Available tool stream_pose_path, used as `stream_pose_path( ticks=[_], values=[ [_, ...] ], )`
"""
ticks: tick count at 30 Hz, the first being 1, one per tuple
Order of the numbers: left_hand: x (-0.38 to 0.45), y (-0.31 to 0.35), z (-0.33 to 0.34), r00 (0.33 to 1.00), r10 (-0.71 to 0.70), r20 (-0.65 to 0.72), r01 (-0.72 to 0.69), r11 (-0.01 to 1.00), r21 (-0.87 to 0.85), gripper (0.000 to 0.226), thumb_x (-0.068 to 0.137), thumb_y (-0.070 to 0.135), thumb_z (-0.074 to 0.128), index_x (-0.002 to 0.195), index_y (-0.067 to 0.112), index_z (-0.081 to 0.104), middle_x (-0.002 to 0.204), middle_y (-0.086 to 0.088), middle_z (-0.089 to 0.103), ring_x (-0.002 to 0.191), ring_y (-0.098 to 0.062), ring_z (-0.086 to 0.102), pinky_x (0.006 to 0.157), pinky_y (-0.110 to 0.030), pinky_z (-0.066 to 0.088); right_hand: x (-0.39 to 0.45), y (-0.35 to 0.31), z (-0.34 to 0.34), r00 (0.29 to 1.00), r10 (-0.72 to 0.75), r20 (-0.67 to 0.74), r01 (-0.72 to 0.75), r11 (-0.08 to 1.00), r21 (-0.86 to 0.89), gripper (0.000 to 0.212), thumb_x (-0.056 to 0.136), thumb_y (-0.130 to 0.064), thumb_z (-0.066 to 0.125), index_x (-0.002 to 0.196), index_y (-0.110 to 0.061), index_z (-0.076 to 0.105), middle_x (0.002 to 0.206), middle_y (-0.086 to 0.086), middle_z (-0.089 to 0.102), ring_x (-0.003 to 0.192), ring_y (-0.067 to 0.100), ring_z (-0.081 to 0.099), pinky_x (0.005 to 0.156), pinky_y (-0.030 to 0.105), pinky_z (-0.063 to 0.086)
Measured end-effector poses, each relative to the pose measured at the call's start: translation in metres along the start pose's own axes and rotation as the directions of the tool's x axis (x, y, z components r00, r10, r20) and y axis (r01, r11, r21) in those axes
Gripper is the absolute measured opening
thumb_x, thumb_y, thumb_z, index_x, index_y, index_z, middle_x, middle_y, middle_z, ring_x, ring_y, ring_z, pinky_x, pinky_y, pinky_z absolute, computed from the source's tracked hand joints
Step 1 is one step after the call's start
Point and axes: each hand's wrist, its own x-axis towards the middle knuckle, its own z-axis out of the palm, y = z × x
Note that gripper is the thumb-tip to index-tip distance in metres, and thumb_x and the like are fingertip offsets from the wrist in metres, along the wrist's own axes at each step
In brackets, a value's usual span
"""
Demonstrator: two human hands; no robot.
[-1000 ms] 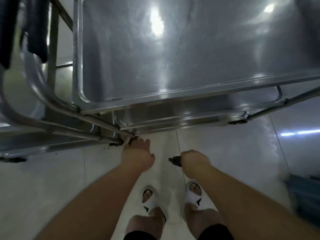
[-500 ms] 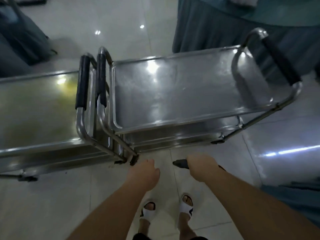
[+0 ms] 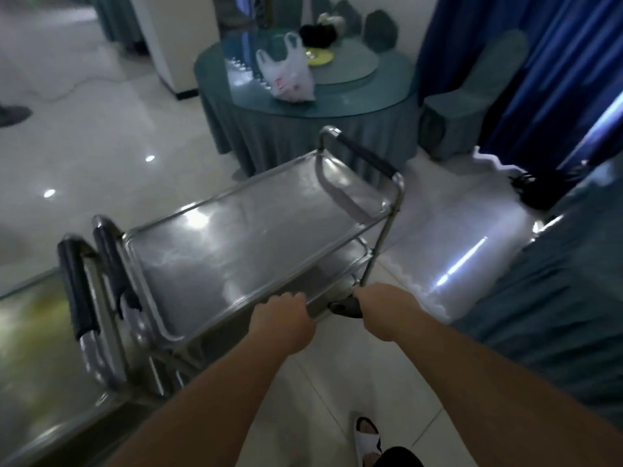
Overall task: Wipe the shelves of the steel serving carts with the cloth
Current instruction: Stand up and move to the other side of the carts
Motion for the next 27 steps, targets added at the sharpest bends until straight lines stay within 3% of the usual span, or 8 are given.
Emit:
stream_pose_path(
  ticks=[5,8,13,16,19,24,27],
  values=[
    [0.019,0.065,-0.029,0.987,0.154,-0.048,-0.147,0.981,0.125,0.034,0.103,0.038,0.045,0.130,0.018,0.051,0.133,-0.009,0.058,0.122,-0.033,0.057,0.098,-0.046,0.046,-0.029,0.071,-0.005,0.991,0.116,-0.066,-0.111,0.992,0.067,0.023,0.090,-0.010,0.056,0.108,-0.022,0.064,0.098,0.000,0.063,0.087,0.021,0.064,0.077,0.036,0.057],
    [0.039,0.117,-0.039,0.971,0.236,-0.045,-0.226,0.961,0.159,0.039,0.104,0.043,0.046,0.134,0.019,0.051,0.137,-0.008,0.058,0.126,-0.032,0.056,0.100,-0.046,0.044,-0.041,0.124,-0.004,0.976,0.200,-0.088,-0.189,0.974,0.122,0.023,0.088,-0.011,0.056,0.106,-0.025,0.061,0.094,-0.003,0.059,0.084,0.018,0.061,0.070,0.032,0.051],
    [0.080,0.232,-0.047,0.934,0.350,-0.068,-0.338,0.930,0.141,0.037,0.101,0.041,0.049,0.133,0.023,0.054,0.136,-0.005,0.059,0.122,-0.029,0.059,0.098,-0.044,0.052,-0.056,0.228,-0.001,0.944,0.320,-0.074,-0.300,0.932,0.204,0.023,0.082,-0.011,0.059,0.098,-0.027,0.055,0.090,-0.005,0.057,0.078,0.016,0.059,0.060,0.029,0.045],
    [0.100,0.314,-0.046,0.903,0.427,-0.053,-0.404,0.883,0.241,0.033,0.102,0.042,0.048,0.128,0.021,0.052,0.128,-0.005,0.059,0.117,-0.029,0.059,0.093,-0.045,0.050,-0.066,0.298,-0.004,0.929,0.361,-0.077,-0.336,0.914,0.228,0.022,0.082,-0.011,0.056,0.097,-0.026,0.054,0.088,-0.005,0.057,0.071,0.013,0.054,0.053,0.027,0.036],
    [0.120,0.384,-0.044,0.880,0.473,-0.035,-0.443,0.846,0.298,0.035,0.103,0.043,0.046,0.131,0.023,0.049,0.121,-0.003,0.058,0.111,-0.027,0.057,0.082,-0.043,0.043,-0.073,0.362,-0.005,0.920,0.380,-0.092,-0.349,0.905,0.244,0.020,0.086,-0.012,0.054,0.100,-0.025,0.057,0.088,-0.004,0.056,0.074,0.013,0.055,0.059,0.028,0.041],
    [0.162,0.458,-0.044,0.895,0.447,0.000,-0.439,0.879,0.187,0.043,0.103,0.044,0.046,0.140,0.024,0.048,0.133,-0.003,0.058,0.117,-0.027,0.058,0.089,-0.043,0.043,-0.069,0.451,-0.010,0.919,0.393,-0.021,-0.378,0.897,0.230,0.021,0.091,-0.011,0.054,0.109,-0.020,0.061,0.101,-0.001,0.063,0.090,0.019,0.064,0.076,0.034,0.055],
    [0.197,0.478,-0.049,0.909,0.415,0.033,-0.415,0.897,0.152,0.045,0.103,0.045,0.047,0.142,0.024,0.048,0.136,-0.004,0.058,0.119,-0.027,0.058,0.089,-0.041,0.043,-0.048,0.490,-0.009,0.918,0.397,-0.001,-0.388,0.897,0.213,0.015,0.094,-0.011,0.054,0.107,-0.019,0.057,0.102,-0.001,0.061,0.089,0.019,0.061,0.078,0.034,0.054]
  ],
)
